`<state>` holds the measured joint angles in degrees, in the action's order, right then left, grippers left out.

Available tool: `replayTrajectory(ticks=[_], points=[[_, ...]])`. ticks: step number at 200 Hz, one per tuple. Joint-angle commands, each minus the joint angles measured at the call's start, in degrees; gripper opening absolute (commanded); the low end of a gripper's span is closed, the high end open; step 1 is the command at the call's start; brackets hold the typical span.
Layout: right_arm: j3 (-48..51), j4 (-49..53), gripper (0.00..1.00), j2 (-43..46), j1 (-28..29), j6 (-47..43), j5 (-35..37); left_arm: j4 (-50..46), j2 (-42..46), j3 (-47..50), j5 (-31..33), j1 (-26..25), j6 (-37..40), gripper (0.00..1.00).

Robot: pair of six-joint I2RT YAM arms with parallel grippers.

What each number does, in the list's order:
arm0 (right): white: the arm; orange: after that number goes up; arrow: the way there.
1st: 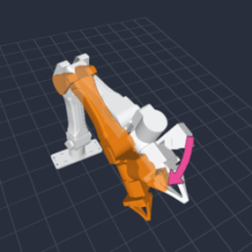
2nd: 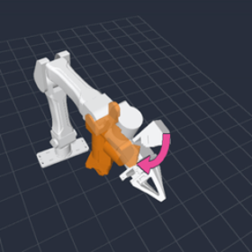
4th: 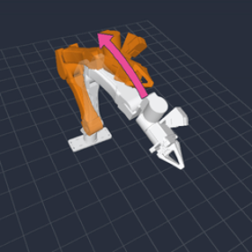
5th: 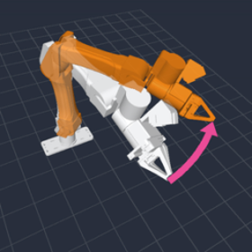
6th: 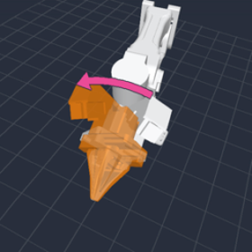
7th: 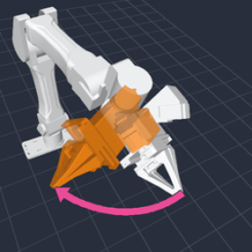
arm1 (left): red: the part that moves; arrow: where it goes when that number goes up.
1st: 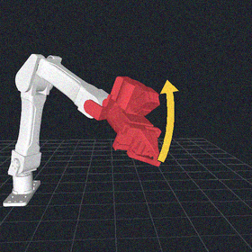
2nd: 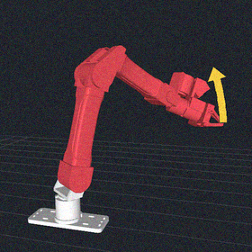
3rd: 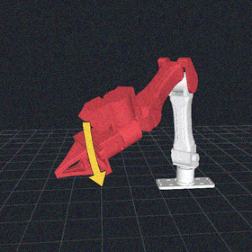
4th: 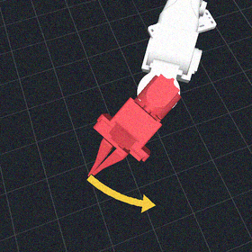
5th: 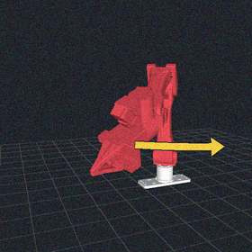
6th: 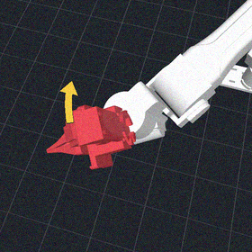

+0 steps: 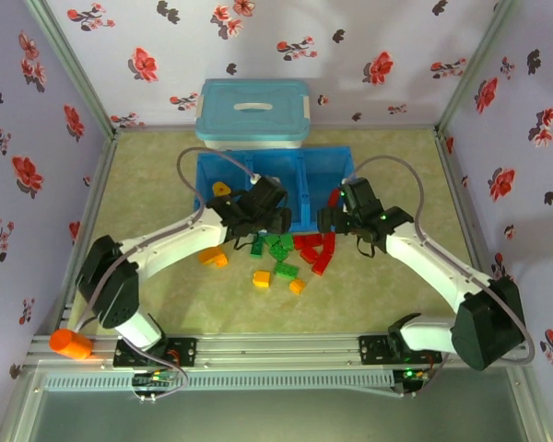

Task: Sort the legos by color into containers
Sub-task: Place the lego in the container.

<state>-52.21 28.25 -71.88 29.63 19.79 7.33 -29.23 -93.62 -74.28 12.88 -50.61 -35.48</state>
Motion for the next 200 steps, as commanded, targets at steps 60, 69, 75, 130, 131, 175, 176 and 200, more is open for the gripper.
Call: replayTrajectory(ticks=[60,69,75,130,131,175,176,200], points=[[2.52,2.42,0.99,4.81,1.0,-0.96,-5.56,-3.61,-13.13,-14.24,-2.93,6.25,6.39,0.62],[2.77,2.38,0.99,4.82,1.18,-1.07,-5.82,-4.12,-13.94,-15.56,-3.13,6.51,6.78,0.64],[2.89,2.47,0.98,4.96,1.29,-1.06,-5.84,-4.73,-14.36,-16.55,-3.23,6.74,7.08,0.67],[2.52,2.71,0.98,6.5,1.83,-1.94,-6.69,-6.52,-10.07,-18.08,-2.56,6.71,8.31,0.89],[2.49,2.74,0.99,6.54,1.88,-1.95,-6.75,-6.48,-9.82,-17.96,-2.54,6.73,8.27,0.89],[1.76,2.82,0.98,6.6,4.47,-4.9,-9.46,-4.37,-0.35,-9.03,-1.08,6.78,7.22,0.88],[1.8,2.84,0.98,6.59,4.61,-4.96,-9.59,-4.31,-0.08,-8.9,-1.09,6.77,7.2,0.88],[1.4,3.62,0.98,5.86,7.0,-7.23,-12.15,-3.2,6.2,-0.7,0.16,7.04,5.62,0.86]])
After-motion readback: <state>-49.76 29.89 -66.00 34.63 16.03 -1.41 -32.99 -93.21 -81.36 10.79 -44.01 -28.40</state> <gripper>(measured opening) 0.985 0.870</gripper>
